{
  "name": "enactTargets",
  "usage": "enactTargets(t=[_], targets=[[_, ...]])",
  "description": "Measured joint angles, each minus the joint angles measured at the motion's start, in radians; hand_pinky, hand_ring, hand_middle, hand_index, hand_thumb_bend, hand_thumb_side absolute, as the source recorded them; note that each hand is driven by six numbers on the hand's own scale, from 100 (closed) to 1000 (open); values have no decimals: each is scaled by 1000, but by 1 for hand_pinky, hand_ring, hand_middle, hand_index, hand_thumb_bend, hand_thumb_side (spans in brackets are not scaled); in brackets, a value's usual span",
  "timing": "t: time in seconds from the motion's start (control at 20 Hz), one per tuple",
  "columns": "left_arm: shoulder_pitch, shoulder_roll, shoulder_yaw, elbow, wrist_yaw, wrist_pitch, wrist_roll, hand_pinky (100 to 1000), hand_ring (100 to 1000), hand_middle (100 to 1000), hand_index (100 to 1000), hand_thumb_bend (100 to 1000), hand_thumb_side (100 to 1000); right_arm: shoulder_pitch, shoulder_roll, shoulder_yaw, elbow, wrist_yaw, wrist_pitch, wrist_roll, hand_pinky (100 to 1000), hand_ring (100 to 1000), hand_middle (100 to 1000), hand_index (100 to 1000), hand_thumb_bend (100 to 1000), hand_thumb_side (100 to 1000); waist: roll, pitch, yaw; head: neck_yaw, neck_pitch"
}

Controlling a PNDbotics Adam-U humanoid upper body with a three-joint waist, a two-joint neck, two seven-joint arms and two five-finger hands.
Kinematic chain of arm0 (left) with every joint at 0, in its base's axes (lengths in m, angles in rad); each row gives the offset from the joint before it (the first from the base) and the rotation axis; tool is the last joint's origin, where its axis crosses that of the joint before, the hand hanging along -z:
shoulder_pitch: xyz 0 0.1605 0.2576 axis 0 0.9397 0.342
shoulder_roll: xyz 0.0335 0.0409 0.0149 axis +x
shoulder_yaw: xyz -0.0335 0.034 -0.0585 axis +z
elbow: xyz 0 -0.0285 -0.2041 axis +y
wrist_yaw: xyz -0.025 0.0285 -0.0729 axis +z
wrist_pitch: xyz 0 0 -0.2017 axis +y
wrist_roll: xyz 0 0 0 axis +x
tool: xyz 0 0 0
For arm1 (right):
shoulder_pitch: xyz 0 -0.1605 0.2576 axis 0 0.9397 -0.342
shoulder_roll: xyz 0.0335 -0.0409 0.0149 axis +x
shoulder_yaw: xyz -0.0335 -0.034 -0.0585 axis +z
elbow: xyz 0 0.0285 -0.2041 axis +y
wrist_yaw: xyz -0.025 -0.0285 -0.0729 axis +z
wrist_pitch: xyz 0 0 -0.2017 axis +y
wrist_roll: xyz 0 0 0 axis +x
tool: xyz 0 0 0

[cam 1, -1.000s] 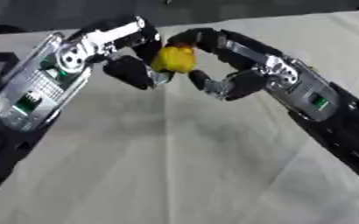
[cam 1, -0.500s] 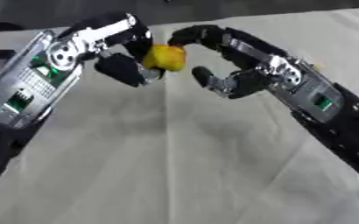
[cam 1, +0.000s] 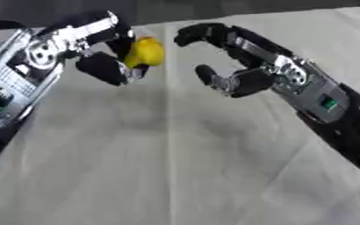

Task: Pick up the objects with one hand, pass them to the other hand, and then place them into the box on the other side of the table.

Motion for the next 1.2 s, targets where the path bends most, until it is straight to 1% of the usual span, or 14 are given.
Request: enactTargets(t=[0.2,0.3,0.6,0.8,1.2], targets=[[16,55,15,-12,0,-2,2,750,520,371,393,124,131,5,-10,0,-7,2,4,-7,976,864,825,917,100,417,1,0,-3,13,3],[32,84,25,-14,2,-4,6,751,520,371,393,121,130,9,-15,0,-11,4,8,-11,976,863,826,918,100,413,1,0,-3,21,7],[85,168,61,-23,20,-4,27,751,521,371,393,121,130,16,-22,-1,-20,7,15,-20,975,857,824,916,100,411,1,0,-3,44,8],[122,215,94,-18,36,-3,48,751,518,368,392,101,131,18,-24,-5,-24,11,17,-22,974,857,824,915,100,413,1,0,-2,65,9],[186,295,157,-16,68,4,80,756,520,369,393,107,130,27,-31,-7,-28,26,12,-27,973,854,819,909,100,422,1,0,-1,119,9]])
